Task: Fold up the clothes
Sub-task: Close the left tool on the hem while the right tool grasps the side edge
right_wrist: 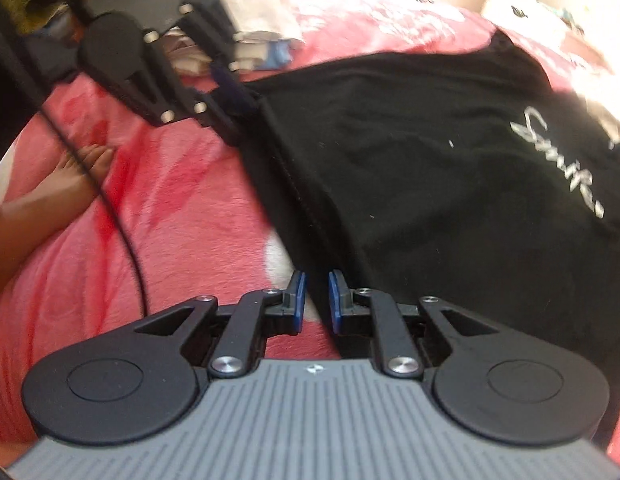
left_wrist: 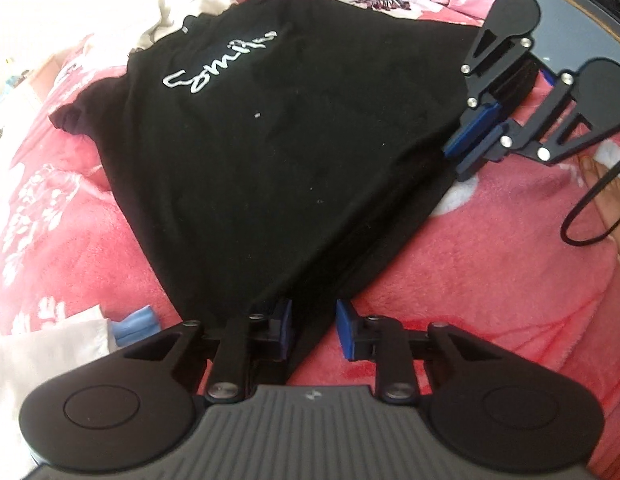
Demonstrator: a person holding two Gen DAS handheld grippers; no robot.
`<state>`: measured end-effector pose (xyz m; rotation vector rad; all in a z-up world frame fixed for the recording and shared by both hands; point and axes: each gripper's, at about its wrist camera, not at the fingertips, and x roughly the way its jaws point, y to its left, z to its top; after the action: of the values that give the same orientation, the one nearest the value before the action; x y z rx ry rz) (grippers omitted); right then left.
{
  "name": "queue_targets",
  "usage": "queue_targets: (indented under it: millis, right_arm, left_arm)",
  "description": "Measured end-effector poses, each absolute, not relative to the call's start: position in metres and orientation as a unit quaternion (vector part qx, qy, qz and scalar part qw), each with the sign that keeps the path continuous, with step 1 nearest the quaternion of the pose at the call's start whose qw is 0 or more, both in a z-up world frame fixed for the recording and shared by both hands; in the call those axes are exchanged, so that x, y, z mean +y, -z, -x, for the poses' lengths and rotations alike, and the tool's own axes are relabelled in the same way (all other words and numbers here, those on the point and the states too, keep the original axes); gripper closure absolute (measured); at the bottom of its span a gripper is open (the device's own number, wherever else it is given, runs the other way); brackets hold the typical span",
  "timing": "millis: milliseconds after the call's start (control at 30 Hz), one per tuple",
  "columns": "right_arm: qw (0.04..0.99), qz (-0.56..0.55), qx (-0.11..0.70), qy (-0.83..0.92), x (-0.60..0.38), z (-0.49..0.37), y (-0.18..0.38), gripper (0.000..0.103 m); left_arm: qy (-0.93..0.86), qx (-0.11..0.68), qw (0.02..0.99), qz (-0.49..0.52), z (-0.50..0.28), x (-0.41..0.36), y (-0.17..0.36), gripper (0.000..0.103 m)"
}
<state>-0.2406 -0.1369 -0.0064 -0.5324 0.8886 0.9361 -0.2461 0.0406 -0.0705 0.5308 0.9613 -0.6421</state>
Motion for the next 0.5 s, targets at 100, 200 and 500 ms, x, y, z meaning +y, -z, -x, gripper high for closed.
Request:
queue_targets:
  millis: [100,200,500]
  right_arm:
    - [0.770,0.169,0.447,-0.422,-0.144,0.222,0.009,0.094]
    - [0.764,0.078,0.492,-0.410,-0.160,0.203,0.012,0.095]
    - [0.739,-0.020,0.539,-0.404,-0.174,0.179,0.014,0.093]
  left_arm:
    - [0.304,0.457,0.803,-0.231,0.243,0.045,0.073,0.086]
    - [0.309,0.459,0.804,-0.218,0.242,0.052,0.071,0.096]
    - [0.341,0.463,0.790,-0.211,0.242,0.060,0.062,0.092]
